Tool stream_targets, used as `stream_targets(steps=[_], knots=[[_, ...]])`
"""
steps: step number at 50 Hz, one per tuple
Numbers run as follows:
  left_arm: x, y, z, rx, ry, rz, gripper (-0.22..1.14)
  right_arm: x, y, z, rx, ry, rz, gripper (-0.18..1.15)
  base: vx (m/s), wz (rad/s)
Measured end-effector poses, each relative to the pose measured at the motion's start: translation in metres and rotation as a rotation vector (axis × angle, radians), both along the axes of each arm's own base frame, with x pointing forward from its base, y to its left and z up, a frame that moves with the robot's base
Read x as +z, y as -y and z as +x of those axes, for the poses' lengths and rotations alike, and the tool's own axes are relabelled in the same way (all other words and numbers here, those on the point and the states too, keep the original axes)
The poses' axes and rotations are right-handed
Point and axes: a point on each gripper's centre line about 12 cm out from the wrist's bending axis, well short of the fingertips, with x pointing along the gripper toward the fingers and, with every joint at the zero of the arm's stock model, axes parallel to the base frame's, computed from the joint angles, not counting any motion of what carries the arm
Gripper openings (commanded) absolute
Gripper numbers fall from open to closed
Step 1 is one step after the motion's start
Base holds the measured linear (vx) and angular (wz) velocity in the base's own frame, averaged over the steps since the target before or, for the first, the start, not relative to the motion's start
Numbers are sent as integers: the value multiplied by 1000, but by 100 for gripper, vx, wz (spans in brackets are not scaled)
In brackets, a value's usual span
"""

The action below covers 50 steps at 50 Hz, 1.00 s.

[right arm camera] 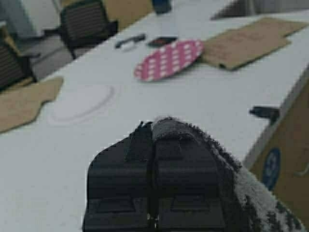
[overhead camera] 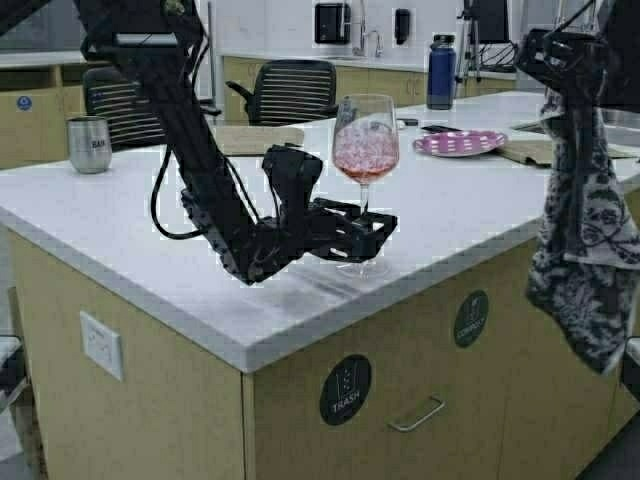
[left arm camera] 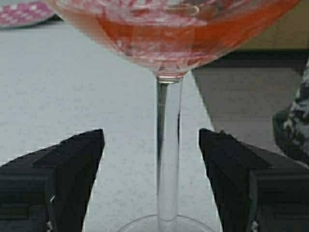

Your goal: Get the cloth and wipe up the spill under the wine glass

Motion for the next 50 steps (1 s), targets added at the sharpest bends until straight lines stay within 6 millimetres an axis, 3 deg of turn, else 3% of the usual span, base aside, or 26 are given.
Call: stream_targets(steps=[6, 15, 30, 40, 50], knots=[[-6, -6, -11, -3, -10, 9, 94, -1, 0, 0, 3, -1, -2, 8, 0, 0], [0, -24, -40, 13, -2, 8, 94, -5, -2, -5, 10, -20, -6, 8, 0, 0], [13, -72, -114, 64, -63, 26, 94, -36, -24, -40, 103, -141, -39, 8, 0, 0], [39, -99, -151, 107, -127, 59, 94, -47, -52, -59, 232, -191, -79, 8, 0, 0], [75, -120, -178, 151, -148, 56, 94, -26, -71, -67, 306, -208, -83, 8, 0, 0]])
